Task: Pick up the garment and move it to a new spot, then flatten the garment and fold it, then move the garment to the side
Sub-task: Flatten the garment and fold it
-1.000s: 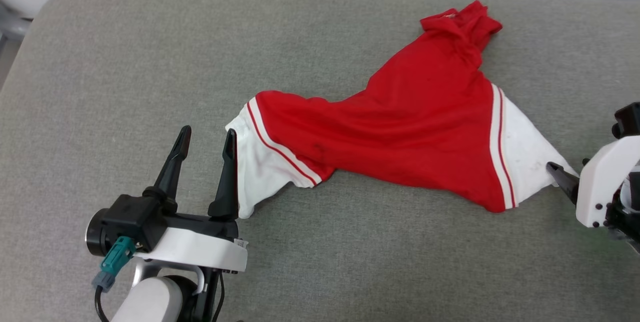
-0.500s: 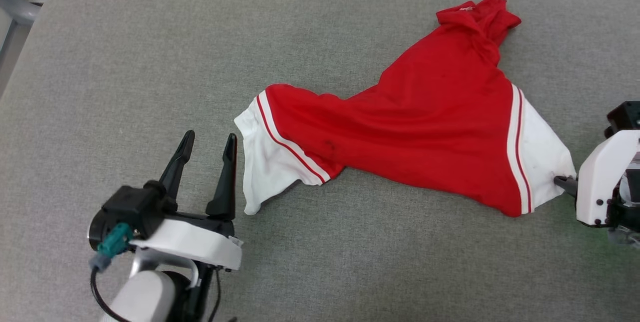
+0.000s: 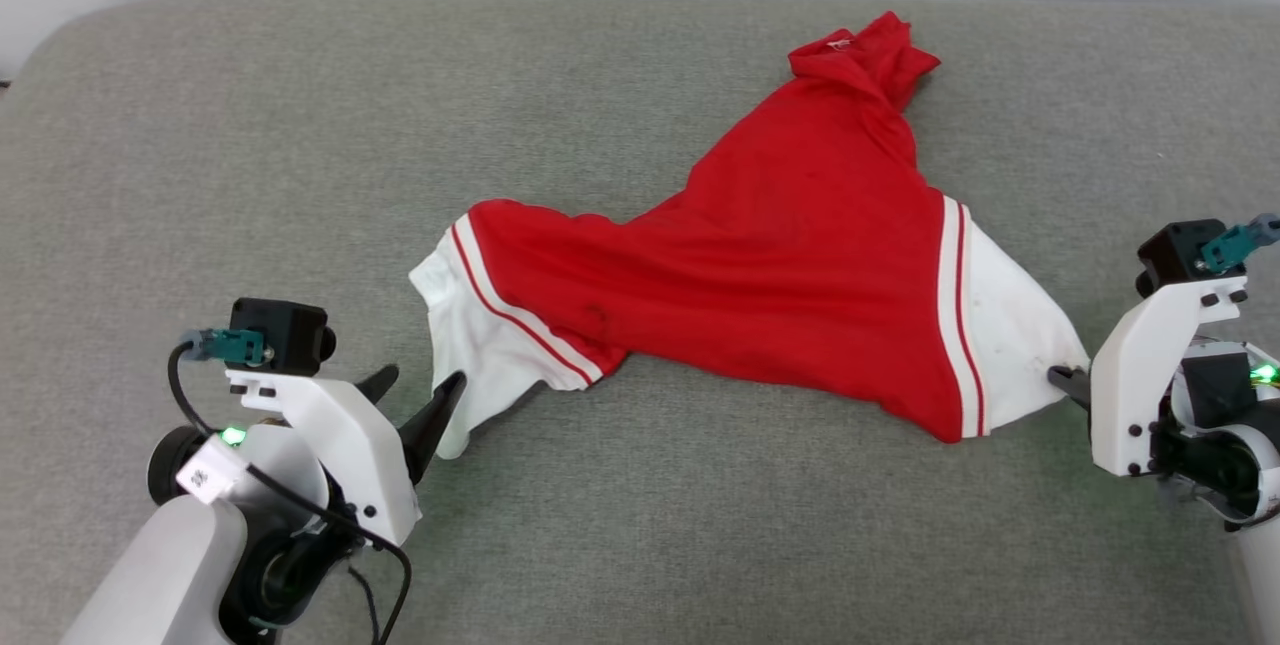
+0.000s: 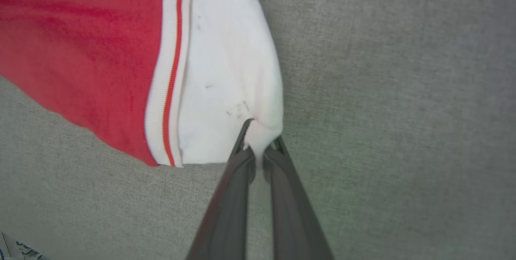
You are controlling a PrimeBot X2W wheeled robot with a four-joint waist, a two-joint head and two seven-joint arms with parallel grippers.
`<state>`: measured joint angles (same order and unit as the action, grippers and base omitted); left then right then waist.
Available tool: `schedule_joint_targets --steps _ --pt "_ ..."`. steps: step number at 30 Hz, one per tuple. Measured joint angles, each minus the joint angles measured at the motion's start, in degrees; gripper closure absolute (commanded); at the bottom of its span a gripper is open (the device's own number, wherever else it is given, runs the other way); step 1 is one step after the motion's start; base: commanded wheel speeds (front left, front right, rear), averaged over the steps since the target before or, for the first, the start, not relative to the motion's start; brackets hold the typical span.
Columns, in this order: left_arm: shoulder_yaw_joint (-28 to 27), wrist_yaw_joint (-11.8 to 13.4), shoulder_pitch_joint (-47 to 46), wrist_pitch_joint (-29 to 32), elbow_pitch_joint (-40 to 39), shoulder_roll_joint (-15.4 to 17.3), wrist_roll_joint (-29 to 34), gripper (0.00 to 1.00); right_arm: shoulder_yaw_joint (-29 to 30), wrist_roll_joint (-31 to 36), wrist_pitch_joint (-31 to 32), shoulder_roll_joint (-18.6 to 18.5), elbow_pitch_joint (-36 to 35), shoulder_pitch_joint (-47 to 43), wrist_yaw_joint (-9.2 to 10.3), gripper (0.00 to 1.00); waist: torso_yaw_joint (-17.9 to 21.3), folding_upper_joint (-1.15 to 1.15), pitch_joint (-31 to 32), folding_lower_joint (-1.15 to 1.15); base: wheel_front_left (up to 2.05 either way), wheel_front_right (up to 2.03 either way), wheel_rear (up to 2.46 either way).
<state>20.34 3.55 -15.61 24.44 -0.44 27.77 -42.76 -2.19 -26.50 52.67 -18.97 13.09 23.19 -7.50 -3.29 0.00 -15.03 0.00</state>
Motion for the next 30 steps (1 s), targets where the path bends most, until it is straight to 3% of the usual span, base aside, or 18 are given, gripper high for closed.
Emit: schedule_joint_targets --steps 14,15,16,17,21,30 --pt "2.77 -1.86 -4.99 14.79 10.95 1.07 -6.47 0.0 -1.31 -0.18 -1.67 1.25 -1.58 -0.74 0.0 1.0 3.7 0.0 -2.72 0.0 0.0 0.0 0.0" --pt "3.15 -2.05 -5.39 15.86 11.37 1.2 -6.7 0.32 -1.38 -0.2 -1.81 1.26 -1.59 -0.74 -0.01 1.0 3.84 0.0 -2.79 0.0 0.0 0.0 0.0" --pt "3.45 -2.18 -5.8 16.66 11.61 1.35 -6.9 0.49 -1.35 -0.21 -2.07 1.24 -1.62 -0.75 -0.01 1.0 3.95 0.0 -2.83 0.0 0.0 0.0 0.0" --pt "3.6 -2.55 -5.95 16.97 11.83 1.43 -6.94 1.0 -1.32 -0.3 -2.47 1.24 -1.75 -0.75 -0.01 1.0 4.01 0.0 -2.87 0.0 0.0 0.0 0.0" --pt "4.25 -3.14 -6.14 15.62 12.98 1.22 -6.04 1.0 -1.22 -0.24 -5.26 1.07 -2.52 -0.74 0.0 1.0 3.98 0.0 -2.81 0.0 0.0 0.0 0.0" --pt "0.46 -1.21 -5.68 1.07 11.43 0.43 -1.89 1.0 -0.14 0.03 -14.77 0.73 -4.8 -1.72 0.0 1.0 3.7 0.0 -0.14 0.0 0.0 0.0 0.0"
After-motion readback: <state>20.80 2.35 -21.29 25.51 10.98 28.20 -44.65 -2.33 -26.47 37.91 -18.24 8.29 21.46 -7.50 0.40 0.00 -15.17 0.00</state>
